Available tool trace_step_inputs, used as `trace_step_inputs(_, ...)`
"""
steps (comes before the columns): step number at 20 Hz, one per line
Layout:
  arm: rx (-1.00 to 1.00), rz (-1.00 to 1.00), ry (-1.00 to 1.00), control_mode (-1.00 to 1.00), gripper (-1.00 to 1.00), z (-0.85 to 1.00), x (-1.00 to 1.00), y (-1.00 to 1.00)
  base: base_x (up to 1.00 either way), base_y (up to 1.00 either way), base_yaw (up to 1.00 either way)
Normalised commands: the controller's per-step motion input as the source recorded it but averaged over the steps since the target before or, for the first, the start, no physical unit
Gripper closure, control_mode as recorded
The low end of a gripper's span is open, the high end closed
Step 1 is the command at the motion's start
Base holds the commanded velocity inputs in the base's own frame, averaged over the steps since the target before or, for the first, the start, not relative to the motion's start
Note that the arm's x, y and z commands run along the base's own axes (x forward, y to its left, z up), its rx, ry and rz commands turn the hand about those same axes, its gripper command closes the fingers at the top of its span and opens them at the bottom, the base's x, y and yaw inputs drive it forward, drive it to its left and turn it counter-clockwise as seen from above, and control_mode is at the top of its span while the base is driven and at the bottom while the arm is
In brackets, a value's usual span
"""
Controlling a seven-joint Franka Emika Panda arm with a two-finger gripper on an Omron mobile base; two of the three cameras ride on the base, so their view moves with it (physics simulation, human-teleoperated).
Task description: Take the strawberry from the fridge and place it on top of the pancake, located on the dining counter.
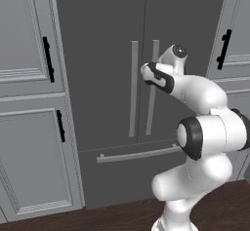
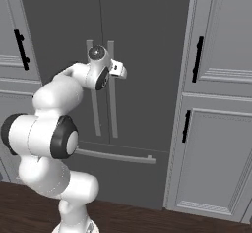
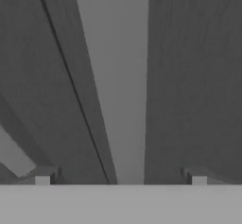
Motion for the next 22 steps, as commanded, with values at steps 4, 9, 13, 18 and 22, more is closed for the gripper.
trace_step_inputs(4,0.0,0.0,-0.13,-1.0,-1.0,-0.18,0.41,-0.08,0.0,0.0,0.0)
trace_step_inputs(9,0.0,0.0,-0.1,-1.0,-1.0,-0.15,0.12,-0.08,0.0,0.0,0.0)
trace_step_inputs(13,-0.01,0.0,-0.03,-1.0,-1.0,-0.02,0.42,-0.23,0.0,0.0,0.0)
trace_step_inputs(18,-0.02,0.0,0.0,-1.0,-1.0,0.0,0.52,-0.02,0.0,0.0,0.0)
trace_step_inputs(22,0.0,0.0,0.0,-1.0,1.0,0.0,0.35,0.06,0.0,0.0,0.0)
